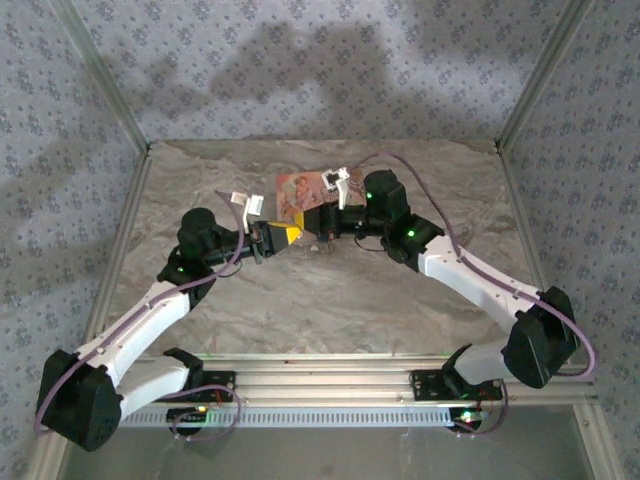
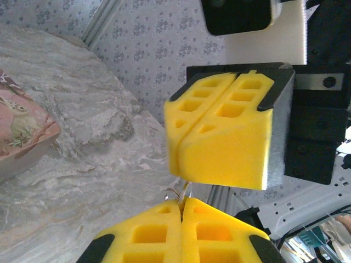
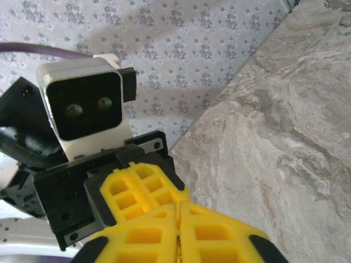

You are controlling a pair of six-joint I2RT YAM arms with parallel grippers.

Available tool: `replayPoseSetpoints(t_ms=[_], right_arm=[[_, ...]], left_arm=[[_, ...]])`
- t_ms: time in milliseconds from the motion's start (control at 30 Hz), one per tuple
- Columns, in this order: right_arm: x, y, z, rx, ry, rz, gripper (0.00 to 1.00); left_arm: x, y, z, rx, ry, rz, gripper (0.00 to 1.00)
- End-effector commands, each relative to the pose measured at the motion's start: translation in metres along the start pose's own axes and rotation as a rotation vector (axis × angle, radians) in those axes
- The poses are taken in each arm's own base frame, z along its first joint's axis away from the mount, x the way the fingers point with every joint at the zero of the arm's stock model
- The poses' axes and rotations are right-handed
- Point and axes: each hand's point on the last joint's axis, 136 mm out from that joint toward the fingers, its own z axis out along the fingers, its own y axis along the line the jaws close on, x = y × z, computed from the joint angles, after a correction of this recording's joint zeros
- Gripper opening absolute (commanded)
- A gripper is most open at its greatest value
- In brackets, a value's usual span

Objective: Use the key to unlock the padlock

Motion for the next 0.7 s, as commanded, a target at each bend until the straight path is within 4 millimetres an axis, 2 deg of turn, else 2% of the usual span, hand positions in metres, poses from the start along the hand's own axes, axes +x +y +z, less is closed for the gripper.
replayPoseSetpoints(t_ms=[0, 67, 133, 233, 333, 467, 667], right_arm=[[-0.014, 0.015, -0.002, -0.043, -0.023, -0.075, 0.0], [-0.012, 0.018, -0.003, -0.051, -0.014, -0.098, 0.0], [-0.01, 0.019, -0.004, -0.048, -0.001, -0.116, 0.0], [-0.008, 0.022, -0.007, -0.052, 0.015, -0.136, 0.0], [-0.006, 0.026, -0.007, -0.075, 0.03, -0.146, 0.0], [-0.003, 0.036, -0.005, -0.116, 0.046, -0.163, 0.0], [0.001, 0.041, -0.003, -0.138, 0.058, -0.175, 0.0]], left_arm=[[0.003, -0.013, -0.005, 0.036, 0.02, 0.025, 0.0], [0.005, -0.012, -0.007, 0.03, 0.027, 0.024, 0.01], [0.005, -0.012, -0.011, 0.022, 0.02, 0.026, 0.25], [0.004, -0.012, -0.018, 0.017, 0.001, 0.033, 0.46], [0.002, -0.017, -0.022, 0.034, -0.01, 0.049, 0.47], [-0.003, -0.029, -0.022, 0.101, -0.025, 0.056, 0.43], [-0.008, -0.033, -0.017, 0.143, -0.041, 0.057, 0.4]])
